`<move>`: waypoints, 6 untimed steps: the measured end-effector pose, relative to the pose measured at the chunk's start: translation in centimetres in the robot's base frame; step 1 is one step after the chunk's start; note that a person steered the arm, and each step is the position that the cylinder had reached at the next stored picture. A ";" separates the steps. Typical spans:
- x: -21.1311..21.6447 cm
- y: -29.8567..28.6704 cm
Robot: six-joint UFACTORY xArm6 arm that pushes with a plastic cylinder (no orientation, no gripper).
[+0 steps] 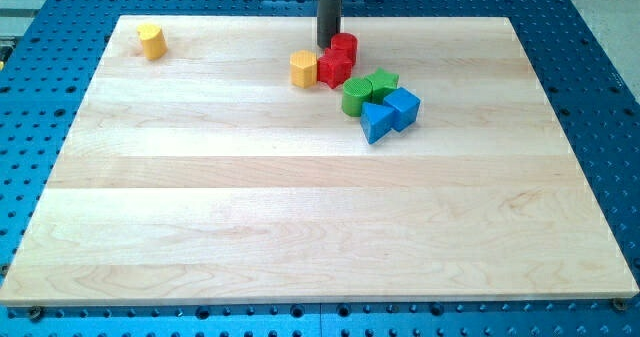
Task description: Make the triangle shape with the red blocks and hexagon at the left side of the group of blocks
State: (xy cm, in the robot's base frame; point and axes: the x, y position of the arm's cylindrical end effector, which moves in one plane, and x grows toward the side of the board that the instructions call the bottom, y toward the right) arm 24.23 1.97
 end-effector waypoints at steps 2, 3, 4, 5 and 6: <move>2.4 2.9; 9.6 -1.2; 13.0 -4.9; 11.6 -9.6; 8.9 -7.0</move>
